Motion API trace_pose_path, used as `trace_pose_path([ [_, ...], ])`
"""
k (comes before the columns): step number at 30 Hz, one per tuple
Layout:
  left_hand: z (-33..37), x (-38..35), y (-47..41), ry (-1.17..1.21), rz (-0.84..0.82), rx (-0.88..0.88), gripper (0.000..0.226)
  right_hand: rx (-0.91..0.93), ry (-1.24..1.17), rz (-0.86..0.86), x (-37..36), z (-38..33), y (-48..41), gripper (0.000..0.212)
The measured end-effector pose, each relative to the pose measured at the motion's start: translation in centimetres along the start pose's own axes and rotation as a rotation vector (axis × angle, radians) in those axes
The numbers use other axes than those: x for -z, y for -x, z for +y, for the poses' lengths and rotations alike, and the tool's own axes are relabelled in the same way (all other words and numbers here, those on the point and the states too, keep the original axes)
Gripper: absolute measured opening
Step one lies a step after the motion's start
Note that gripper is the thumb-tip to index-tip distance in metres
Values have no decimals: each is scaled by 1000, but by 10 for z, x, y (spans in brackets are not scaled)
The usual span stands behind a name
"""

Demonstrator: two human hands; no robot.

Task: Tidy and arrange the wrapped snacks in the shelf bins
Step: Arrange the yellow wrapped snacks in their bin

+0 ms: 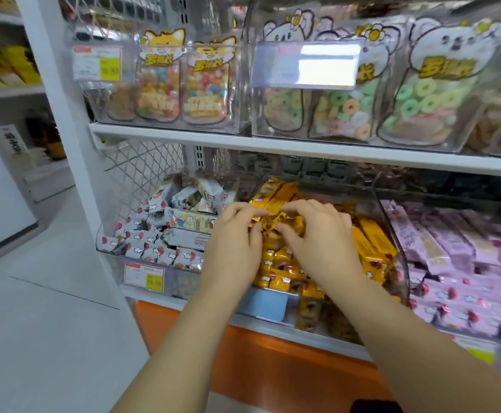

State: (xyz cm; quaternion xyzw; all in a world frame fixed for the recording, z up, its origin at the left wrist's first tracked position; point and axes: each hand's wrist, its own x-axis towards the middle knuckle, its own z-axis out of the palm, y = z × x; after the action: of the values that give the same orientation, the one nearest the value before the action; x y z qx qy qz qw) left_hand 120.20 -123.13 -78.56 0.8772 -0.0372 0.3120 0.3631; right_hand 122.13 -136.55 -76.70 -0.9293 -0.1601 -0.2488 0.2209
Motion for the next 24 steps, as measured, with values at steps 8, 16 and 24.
trace_pose_path([
  [8,24,-44,-24,-16,-25,-79,23,-151,-215,22,9,55,-19,25],
  [16,21,-69,-74,-207,-166,12,32,-182,61,-166,-4,107,-92,27],
  [24,16,-79,-74,-125,-144,49,24,-260,15,-341,-42,129,-120,38],
])
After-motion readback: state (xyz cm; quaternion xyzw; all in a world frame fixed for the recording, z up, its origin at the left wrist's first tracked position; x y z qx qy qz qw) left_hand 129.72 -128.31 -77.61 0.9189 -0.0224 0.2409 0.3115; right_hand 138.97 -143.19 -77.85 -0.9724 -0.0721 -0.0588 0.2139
